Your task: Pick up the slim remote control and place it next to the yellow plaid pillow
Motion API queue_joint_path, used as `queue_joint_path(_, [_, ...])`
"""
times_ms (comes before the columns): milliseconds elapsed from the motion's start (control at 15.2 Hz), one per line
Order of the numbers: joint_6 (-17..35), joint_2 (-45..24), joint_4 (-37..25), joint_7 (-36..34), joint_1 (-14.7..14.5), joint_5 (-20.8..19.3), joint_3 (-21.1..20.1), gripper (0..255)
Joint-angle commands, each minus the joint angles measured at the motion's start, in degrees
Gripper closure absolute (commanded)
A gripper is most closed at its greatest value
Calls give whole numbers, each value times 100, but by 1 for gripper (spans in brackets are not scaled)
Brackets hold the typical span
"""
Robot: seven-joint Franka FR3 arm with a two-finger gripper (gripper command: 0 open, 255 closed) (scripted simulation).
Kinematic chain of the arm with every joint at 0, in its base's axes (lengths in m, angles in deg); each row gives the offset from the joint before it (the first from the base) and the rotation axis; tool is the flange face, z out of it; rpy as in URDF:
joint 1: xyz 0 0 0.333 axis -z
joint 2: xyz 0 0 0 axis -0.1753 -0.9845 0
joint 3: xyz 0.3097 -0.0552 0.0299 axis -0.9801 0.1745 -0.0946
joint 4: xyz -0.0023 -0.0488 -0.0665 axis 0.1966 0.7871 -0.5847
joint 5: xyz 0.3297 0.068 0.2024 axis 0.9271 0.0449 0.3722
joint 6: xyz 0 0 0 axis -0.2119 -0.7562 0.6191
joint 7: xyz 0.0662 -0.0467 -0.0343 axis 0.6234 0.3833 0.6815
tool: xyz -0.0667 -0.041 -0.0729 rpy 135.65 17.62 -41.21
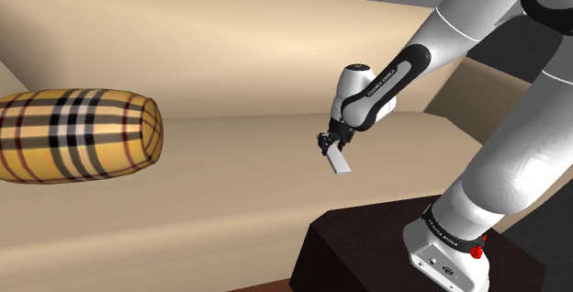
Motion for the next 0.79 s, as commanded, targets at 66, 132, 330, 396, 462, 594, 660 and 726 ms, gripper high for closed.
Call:
queue_joint_path(66, [-1,-2,0,0,-1,0,-1,255])
queue_joint_path(132, [-1,-2,-1,0,-1,0,-1,255])
queue_joint_path(330, [0,-1,1,0,-1,0,-1,255])
queue_joint_path(396, [-91,96,7,25,0,30,-8,255])
queue_joint_path(462, [-184,192,9,46,0,58,-14,255])
queue_joint_path(594, [-371,381,10,88,-3,109,-22,255])
queue_joint_path(660, [-465,473,8,107,-6,132,-25,255])
queue_joint_path(726, [-560,565,4,124,-9,154,-27,255])
